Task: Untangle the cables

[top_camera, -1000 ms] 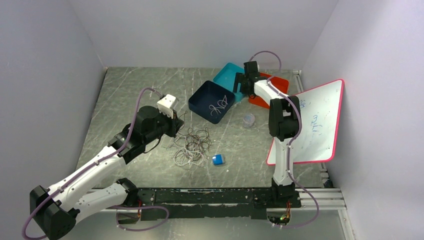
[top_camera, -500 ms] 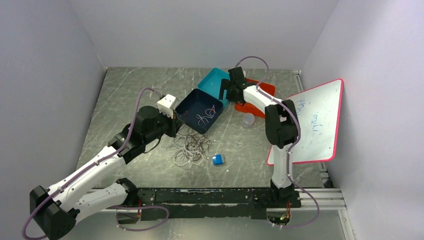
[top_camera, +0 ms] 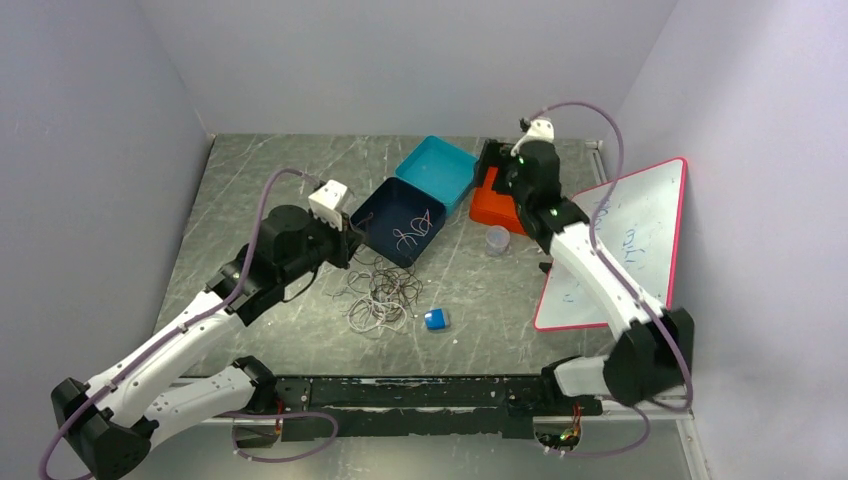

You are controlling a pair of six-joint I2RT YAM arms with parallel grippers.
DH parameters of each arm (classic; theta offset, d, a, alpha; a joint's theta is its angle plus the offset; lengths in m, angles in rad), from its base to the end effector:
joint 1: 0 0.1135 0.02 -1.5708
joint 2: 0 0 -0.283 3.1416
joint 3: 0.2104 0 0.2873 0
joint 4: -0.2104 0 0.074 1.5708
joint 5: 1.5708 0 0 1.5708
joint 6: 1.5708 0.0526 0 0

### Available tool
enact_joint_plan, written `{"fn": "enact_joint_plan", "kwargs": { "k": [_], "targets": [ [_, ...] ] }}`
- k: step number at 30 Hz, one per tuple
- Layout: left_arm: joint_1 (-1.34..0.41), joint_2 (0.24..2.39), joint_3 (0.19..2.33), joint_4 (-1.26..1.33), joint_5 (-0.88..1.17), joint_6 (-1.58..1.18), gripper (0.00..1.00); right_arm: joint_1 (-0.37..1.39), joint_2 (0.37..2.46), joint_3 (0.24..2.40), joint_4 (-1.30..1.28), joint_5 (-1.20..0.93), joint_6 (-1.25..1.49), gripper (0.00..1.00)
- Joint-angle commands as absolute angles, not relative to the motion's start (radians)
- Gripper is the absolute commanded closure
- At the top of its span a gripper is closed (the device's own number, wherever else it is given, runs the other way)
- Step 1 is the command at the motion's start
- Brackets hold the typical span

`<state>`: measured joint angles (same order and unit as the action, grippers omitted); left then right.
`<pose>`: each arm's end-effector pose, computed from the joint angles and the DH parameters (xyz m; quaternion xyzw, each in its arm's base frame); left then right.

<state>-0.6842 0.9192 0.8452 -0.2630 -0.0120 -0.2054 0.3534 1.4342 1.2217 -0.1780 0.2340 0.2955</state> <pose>0.1961 -0.1591 0.3357 0.1900 0.7932 -0.2445 0.5243 0.3650 0.1216 0.3456 0.0411 0.8267 0.0843 0.5548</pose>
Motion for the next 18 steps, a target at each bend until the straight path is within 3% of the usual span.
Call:
{"fn": "enact_joint_plan", "kwargs": {
  "k": [1,9,18],
  "targets": [
    [-0.681,0.923,0.948,-0.279,0.005,-0.151,0.93,0.354,1.261,0.981,0.098,-0.001,0.240,0.05],
    [-0.681,0.965,1.088,-0.301,0.080,-0.111,0.93,0.369,1.066,0.840,0.168,-0.342,0.257,0.05],
    [-0.680,0.988,1.179,-0.288,0.143,-0.117,0.93,0.581,1.096,0.742,0.330,-0.486,0.240,0.08]
  ]
}}
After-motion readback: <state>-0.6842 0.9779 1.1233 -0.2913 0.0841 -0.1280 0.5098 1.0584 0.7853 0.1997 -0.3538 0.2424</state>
